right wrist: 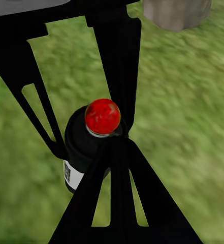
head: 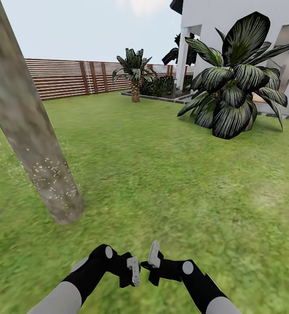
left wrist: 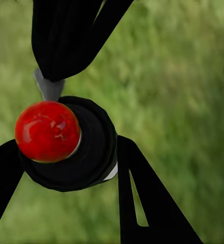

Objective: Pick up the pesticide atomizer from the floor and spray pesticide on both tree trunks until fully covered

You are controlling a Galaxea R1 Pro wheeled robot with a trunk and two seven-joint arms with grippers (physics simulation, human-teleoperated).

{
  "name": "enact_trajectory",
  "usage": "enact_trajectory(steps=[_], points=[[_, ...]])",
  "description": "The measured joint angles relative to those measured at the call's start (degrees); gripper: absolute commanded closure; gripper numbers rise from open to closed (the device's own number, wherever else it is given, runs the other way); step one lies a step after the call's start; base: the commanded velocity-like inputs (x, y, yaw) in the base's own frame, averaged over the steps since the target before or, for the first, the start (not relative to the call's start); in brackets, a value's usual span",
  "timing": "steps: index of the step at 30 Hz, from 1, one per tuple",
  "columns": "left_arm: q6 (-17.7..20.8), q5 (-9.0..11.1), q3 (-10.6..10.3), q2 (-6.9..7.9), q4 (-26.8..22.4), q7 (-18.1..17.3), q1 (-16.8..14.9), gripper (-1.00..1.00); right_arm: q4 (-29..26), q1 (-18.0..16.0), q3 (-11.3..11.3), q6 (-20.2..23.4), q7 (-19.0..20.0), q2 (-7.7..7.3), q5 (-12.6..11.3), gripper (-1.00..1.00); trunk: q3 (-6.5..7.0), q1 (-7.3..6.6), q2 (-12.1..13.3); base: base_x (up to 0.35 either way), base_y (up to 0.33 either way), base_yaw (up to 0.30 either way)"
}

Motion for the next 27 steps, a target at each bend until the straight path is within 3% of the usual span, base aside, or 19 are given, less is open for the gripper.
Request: enact_trajectory(steps=[7, 11, 15, 21, 26, 27], points=[[0.05, 0.13, -0.22, -0.22, 0.10, 0.08, 0.00, 1.00, 0.00, 0.00, 0.00, 0.00, 0.00, -0.02, -0.01, 1.00, 0.00, 0.00, 0.00, 0.000, 0.000, 0.000], [0.01, -0.44, -0.15, 0.78, 2.15, 0.17, -0.06, 1.00, 0.00, 0.00, 0.00, 0.00, 0.00, -0.06, 0.00, 1.00, 0.00, 0.00, 0.00, 0.000, 0.000, 0.000], [0.05, -2.26, 0.15, 3.61, 2.62, 0.18, 0.03, 1.00, 0.03, 0.00, 0.00, 0.00, 0.00, -0.06, 0.04, 1.00, 0.00, 0.00, 0.00, 0.000, 0.000, 0.000], [-0.02, -2.53, 0.38, 9.16, 2.65, 0.02, 0.24, 1.00, 0.09, 0.00, 0.00, 0.00, 0.00, -0.10, 0.06, 1.00, 0.00, 0.00, 0.00, 0.000, 0.000, 0.000], [0.05, -2.49, 0.49, 11.59, 2.69, 0.02, 0.42, 1.00, 0.12, 0.00, 0.00, 0.00, 0.00, -0.14, 0.07, 1.00, 0.00, 0.00, 0.00, 0.000, 0.000, 0.000], [0.05, -2.55, 0.53, 12.54, 2.72, 0.04, 0.42, 1.00, 0.15, 0.00, -0.03, 0.00, 0.00, -0.18, 0.07, -1.00, 0.00, 0.00, 0.00, 0.000, 0.000, 0.000]])
